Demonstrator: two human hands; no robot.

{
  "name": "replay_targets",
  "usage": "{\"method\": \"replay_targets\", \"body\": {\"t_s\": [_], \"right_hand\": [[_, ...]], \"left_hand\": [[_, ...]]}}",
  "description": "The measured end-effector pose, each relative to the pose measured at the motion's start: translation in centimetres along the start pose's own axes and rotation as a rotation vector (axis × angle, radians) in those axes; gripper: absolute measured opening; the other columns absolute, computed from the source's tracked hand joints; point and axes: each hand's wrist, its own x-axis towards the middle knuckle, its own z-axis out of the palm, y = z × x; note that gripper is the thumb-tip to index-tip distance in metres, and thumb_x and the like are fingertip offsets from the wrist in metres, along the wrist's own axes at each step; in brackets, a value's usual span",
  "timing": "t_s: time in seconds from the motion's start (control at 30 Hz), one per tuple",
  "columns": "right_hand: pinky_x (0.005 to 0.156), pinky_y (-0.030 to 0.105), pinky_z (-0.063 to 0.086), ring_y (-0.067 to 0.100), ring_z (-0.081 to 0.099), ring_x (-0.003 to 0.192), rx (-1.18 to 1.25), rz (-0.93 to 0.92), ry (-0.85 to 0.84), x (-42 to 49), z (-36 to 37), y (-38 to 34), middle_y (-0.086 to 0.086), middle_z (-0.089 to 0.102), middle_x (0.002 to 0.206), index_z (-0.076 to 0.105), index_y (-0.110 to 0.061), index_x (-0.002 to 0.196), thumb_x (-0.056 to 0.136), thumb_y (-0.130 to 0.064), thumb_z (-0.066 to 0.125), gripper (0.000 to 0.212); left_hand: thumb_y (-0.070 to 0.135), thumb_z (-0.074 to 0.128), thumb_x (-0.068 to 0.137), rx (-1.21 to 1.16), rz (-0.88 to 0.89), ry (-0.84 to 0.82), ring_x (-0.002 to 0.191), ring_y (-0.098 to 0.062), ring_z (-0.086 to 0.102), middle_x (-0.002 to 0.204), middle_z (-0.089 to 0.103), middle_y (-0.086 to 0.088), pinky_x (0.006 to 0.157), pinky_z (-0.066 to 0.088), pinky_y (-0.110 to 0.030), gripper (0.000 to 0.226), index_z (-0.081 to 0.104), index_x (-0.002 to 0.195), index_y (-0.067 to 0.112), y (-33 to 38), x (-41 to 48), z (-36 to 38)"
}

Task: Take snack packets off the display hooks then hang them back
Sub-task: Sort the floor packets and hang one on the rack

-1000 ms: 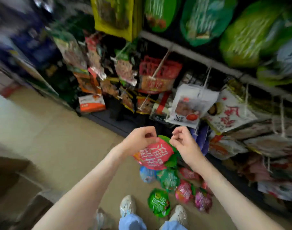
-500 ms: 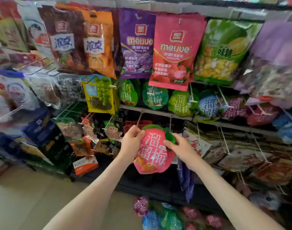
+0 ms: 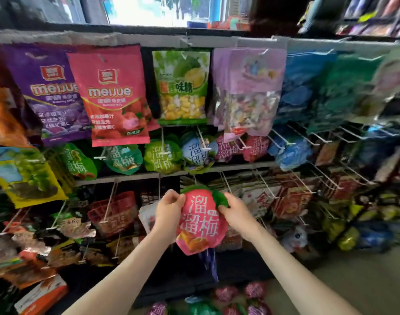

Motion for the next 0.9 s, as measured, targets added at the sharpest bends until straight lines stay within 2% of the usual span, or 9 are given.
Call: {"method": "replay_targets", "body": {"t_s": [0.2, 0.27, 0.43, 0.53, 0.6, 0.67, 0.73, 0.8, 0.9], "right_hand": [[0.075, 0.036, 0.052, 0.015, 0.064, 0.088, 0.018, 0.022, 0.148, 1.5, -9.2, 3.4, 0.001, 0.067, 0.096, 0.058, -0.018, 0.097, 0.096, -0.012, 0.045, 0.014], [0.07, 0.033, 0.049, 0.018, 0.064, 0.087, 0.076, 0.031, 0.186, 2.2, -12.5, 4.2, 0.005, 0.067, 0.094, 0.057, -0.012, 0.095, 0.097, -0.01, 0.045, 0.013], [0.077, 0.034, 0.05, 0.021, 0.064, 0.082, 0.264, -0.01, 0.211, 5.0, -20.5, 5.9, 0.009, 0.067, 0.091, 0.062, -0.012, 0.089, 0.096, -0.008, 0.046, 0.018], [0.099, 0.039, 0.045, 0.023, 0.06, 0.108, 0.301, 0.002, 0.201, 7.3, -24.5, 7.1, 0.008, 0.063, 0.117, 0.063, -0.006, 0.112, 0.098, -0.022, 0.047, 0.026], [0.104, 0.033, 0.037, 0.02, 0.049, 0.123, 0.196, 0.015, 0.207, 8.6, -26.6, 7.6, -0.002, 0.052, 0.128, 0.053, -0.007, 0.129, 0.098, -0.029, 0.046, 0.038], [0.095, 0.026, 0.038, 0.017, 0.049, 0.12, 0.049, 0.005, 0.192, 9.9, -28.3, 8.1, -0.001, 0.054, 0.127, 0.056, -0.01, 0.123, 0.098, -0.029, 0.046, 0.033], [0.079, 0.023, 0.041, 0.016, 0.056, 0.105, -0.028, -0.017, 0.135, 10.9, -29.2, 8.3, -0.003, 0.061, 0.108, 0.06, -0.017, 0.1, 0.097, -0.026, 0.048, 0.016], [0.078, 0.023, 0.04, 0.011, 0.053, 0.098, -0.042, -0.029, 0.09, 11.8, -29.5, 8.2, -0.008, 0.057, 0.1, 0.059, -0.018, 0.103, 0.098, -0.023, 0.048, 0.014], [0.084, 0.023, 0.037, 0.009, 0.049, 0.101, -0.03, -0.045, 0.108, 12.9, -29.7, 7.9, -0.007, 0.053, 0.104, 0.059, -0.012, 0.117, 0.098, -0.023, 0.047, 0.025]], "left_hand": [[0.026, 0.057, 0.092, 0.115, 0.026, 0.01, 0.065, -0.023, 0.047, 0.063, 0.047, -0.008, 0.062, 0.04, -0.036, 0.032, 0.043, 0.064, 0.019, 0.5, 1.5, 9.2], [0.03, 0.057, 0.092, 0.144, 0.026, 0.008, 0.064, -0.022, 0.048, 0.062, 0.047, -0.007, 0.061, 0.039, -0.036, 0.031, 0.044, 0.067, 0.017, 0.8, 2.0, 12.7], [0.032, 0.054, 0.093, 0.192, 0.045, 0.011, 0.055, -0.018, 0.039, 0.06, 0.041, -0.003, 0.055, 0.033, -0.031, 0.033, 0.041, 0.068, 0.016, 1.3, 3.7, 21.3], [0.032, 0.052, 0.095, 0.275, 0.068, -0.013, 0.052, -0.016, 0.038, 0.06, 0.041, -0.002, 0.051, 0.03, -0.028, 0.032, 0.041, 0.07, 0.016, 1.4, 5.0, 25.3], [0.028, 0.051, 0.095, 0.349, 0.079, -0.048, 0.052, -0.015, 0.038, 0.061, 0.041, -0.002, 0.051, 0.029, -0.028, 0.031, 0.038, 0.069, 0.017, 1.3, 5.8, 27.2], [0.025, 0.052, 0.095, 0.404, 0.084, -0.076, 0.054, -0.015, 0.038, 0.061, 0.04, -0.001, 0.054, 0.03, -0.029, 0.031, 0.037, 0.069, 0.019, 1.1, 6.4, 28.5], [0.025, 0.053, 0.094, 0.439, 0.085, -0.074, 0.053, -0.016, 0.038, 0.059, 0.04, -0.001, 0.056, 0.03, -0.03, 0.031, 0.037, 0.068, 0.02, 1.0, 6.9, 29.4], [0.025, 0.054, 0.093, 0.467, 0.087, -0.055, 0.053, -0.017, 0.038, 0.058, 0.04, -0.001, 0.058, 0.031, -0.031, 0.032, 0.037, 0.067, 0.019, 1.1, 7.5, 30.2], [0.026, 0.053, 0.094, 0.468, 0.059, -0.037, 0.053, -0.018, 0.039, 0.059, 0.042, -0.002, 0.058, 0.031, -0.031, 0.032, 0.037, 0.067, 0.018, 1.1, 8.5, 31.3]]}}
